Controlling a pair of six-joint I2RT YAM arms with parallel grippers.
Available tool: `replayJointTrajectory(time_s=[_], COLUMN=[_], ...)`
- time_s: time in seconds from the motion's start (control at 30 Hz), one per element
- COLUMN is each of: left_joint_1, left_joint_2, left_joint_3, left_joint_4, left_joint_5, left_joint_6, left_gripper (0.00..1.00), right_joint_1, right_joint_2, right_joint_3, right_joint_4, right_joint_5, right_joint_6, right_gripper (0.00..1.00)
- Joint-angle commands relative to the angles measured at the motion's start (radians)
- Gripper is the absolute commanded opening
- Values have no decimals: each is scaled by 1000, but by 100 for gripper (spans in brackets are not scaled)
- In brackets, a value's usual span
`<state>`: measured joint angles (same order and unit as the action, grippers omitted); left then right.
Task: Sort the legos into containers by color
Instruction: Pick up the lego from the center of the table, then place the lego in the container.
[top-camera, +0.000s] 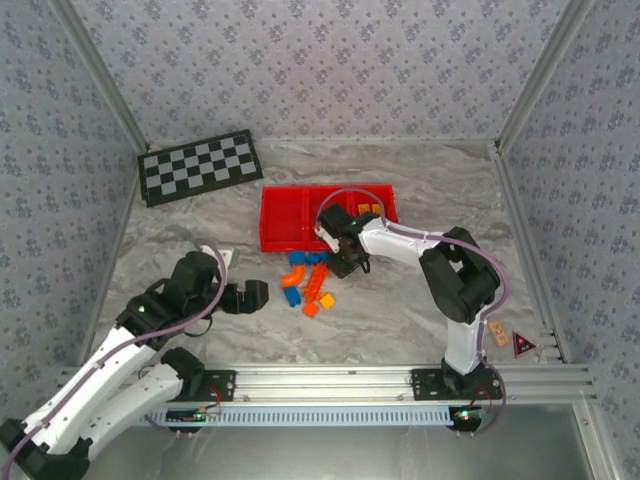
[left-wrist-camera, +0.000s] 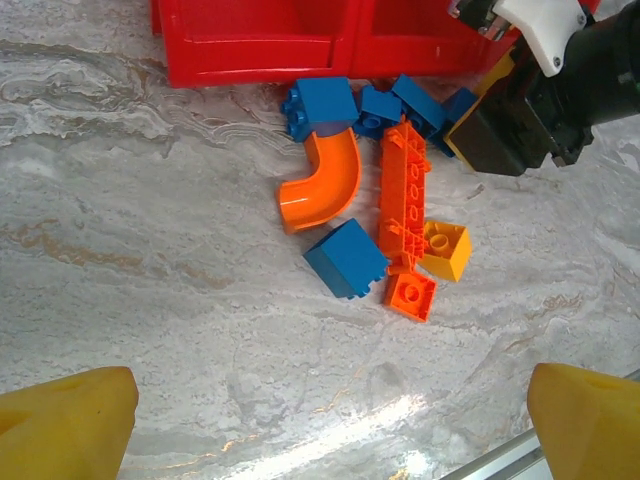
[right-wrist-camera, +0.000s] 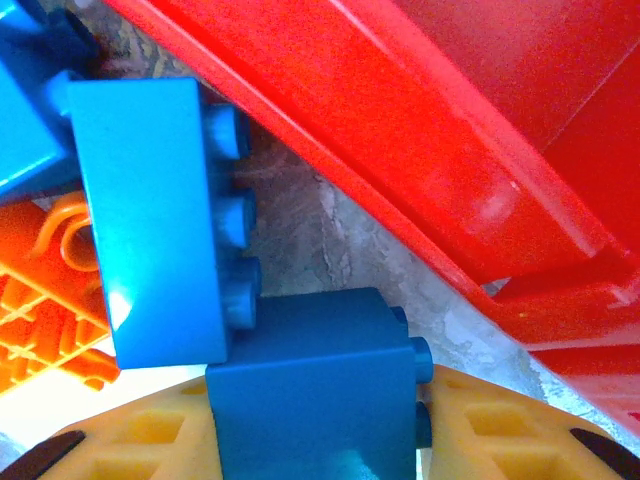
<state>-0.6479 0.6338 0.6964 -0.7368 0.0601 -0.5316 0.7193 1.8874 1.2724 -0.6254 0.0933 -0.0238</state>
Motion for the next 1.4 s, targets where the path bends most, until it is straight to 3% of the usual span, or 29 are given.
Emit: replayJointTrajectory(time_s=[0.0,0.2,0.37,0.7,0.83,1.23,1.37], left_joint_1=[-7,-8,-8,-9,-9,-10,-10], left_joint_2=[-36,-84,-90,-141,-162,-157,-158], left_joint_3=[-2,-7,-3,-6,-8,-10,-11], left_joint_4=[17,12,-16,-26,-26,-21,-20], left_joint_5=[-3,-42,-153,-190,-198,-209,-205], left_joint_6=[19,10,-3,-21,-22,-25,-24], left_gripper=[100,100,100,100,100,100,100], right_joint_1=[13,28,62,88,97,113,114], right_joint_2=[-58,-153,-168,137,259,415,446], right_joint_3=[23,85,250,645,769,842,878], right_joint_4=[-57,-113,-102,-74,-105,-99,-133], right_joint_5=[25,32,57,-5,27,68,84], right_joint_6=[17,42,17,-22,-34,-27,-28], right_gripper=[41,39,41,39,39,42,53])
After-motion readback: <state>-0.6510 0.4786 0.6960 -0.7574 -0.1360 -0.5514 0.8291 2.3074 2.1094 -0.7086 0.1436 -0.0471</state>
